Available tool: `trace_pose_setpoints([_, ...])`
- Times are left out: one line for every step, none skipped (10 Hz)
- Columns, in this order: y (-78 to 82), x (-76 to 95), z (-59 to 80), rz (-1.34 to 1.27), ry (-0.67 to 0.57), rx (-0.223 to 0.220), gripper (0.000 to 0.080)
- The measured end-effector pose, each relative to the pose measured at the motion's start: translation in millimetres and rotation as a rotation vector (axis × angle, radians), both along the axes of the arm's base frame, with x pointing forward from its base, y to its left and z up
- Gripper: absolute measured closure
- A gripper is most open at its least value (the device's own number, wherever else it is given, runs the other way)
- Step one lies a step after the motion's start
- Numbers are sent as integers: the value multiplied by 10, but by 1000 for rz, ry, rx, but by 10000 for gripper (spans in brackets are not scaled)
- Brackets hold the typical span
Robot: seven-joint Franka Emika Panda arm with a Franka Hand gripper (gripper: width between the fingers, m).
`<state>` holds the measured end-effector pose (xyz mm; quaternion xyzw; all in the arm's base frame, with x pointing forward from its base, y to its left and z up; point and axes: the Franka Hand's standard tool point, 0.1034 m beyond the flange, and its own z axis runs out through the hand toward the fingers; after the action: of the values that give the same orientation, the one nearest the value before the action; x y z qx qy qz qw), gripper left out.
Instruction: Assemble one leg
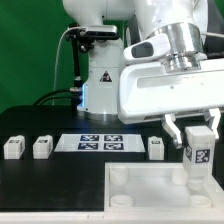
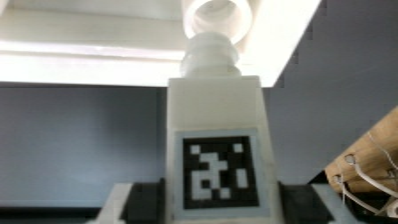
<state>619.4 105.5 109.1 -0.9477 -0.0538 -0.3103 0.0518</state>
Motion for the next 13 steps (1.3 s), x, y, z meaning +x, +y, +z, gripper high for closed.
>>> trace_pose_setpoints([13,33,-20,0,-1,2,508])
trace_pose_setpoints([40,34,-70,3,4,3,508])
trace_pose_setpoints([46,23,-108,4,9,4,508])
trace_pose_setpoints([44,7,-139,4,15,3,508])
trace_pose_setpoints([49,-23,-177,5,22,2,508])
trace_pose_setpoints([51,-36,-187,6,25,2,508])
trace_pose_setpoints([53,-44,-202,6,28,2,508])
trace_pose_setpoints([60,-47,-222,7,30,2,508])
trace_pose_setpoints([76,-51,-268,9,35,3,508])
trace_pose_setpoints([79,-52,-286,8,33,4,508])
trace_pose_setpoints([82,-51,-290,7,26,4,508])
trace_pose_setpoints([82,-54,-291,-3,21,7,508])
trace_pose_setpoints([80,-57,-290,-9,24,8,508])
